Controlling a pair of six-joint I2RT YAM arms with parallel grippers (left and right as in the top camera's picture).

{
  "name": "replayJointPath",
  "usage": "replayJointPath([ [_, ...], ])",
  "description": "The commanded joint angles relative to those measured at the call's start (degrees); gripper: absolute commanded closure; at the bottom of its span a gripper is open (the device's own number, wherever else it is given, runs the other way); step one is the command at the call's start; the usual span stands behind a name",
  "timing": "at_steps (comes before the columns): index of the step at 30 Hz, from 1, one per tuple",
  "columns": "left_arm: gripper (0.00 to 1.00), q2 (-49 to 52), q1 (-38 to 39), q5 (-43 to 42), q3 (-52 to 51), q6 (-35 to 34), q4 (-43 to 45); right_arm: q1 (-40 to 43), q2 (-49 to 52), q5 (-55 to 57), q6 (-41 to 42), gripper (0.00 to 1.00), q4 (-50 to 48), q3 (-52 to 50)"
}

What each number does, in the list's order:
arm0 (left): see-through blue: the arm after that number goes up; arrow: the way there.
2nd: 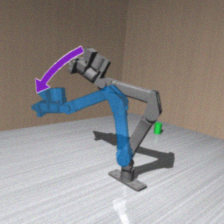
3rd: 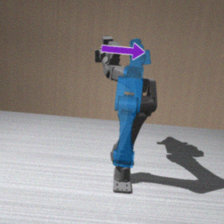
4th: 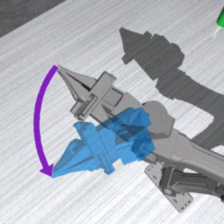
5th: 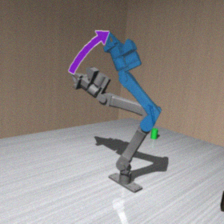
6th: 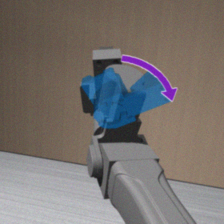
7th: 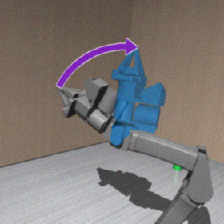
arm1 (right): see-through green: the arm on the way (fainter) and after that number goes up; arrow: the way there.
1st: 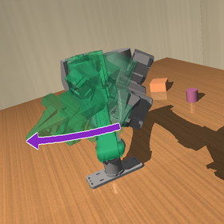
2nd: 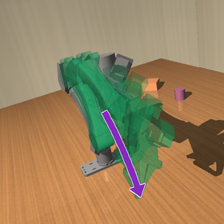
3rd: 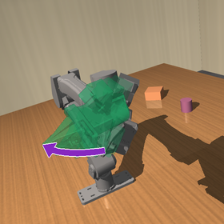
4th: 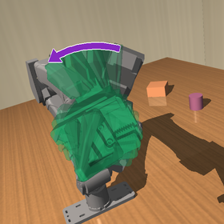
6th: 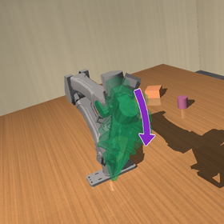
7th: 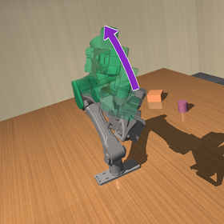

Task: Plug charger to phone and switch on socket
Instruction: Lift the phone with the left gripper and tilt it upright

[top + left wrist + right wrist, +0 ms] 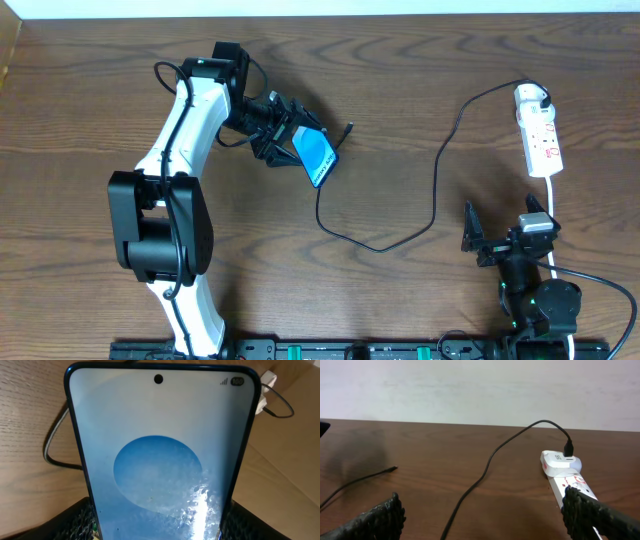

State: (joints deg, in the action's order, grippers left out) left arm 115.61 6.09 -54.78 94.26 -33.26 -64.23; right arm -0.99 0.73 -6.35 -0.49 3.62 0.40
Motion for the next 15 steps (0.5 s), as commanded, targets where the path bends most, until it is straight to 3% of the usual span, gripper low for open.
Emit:
replayJointPath([
  [1, 0.34, -1.0, -0.1, -5.1, 0.3, -0.5, -0.5, -0.6, -0.2, 0.3, -0.4, 0.01, 0.2, -0.1],
  [11, 0.34, -1.0, -0.1, -13.8, 0.3, -4.3, -0.5, -0.6, -0.2, 0.2, -0.4, 0.01, 0.2, -0.1],
  [15, 0.34, -1.0, -0.1, -13.9, 0.3, -9.0, -0.8, -0.6, -0.2, 0.2, -0.4, 0.01, 0.2, -0.1],
])
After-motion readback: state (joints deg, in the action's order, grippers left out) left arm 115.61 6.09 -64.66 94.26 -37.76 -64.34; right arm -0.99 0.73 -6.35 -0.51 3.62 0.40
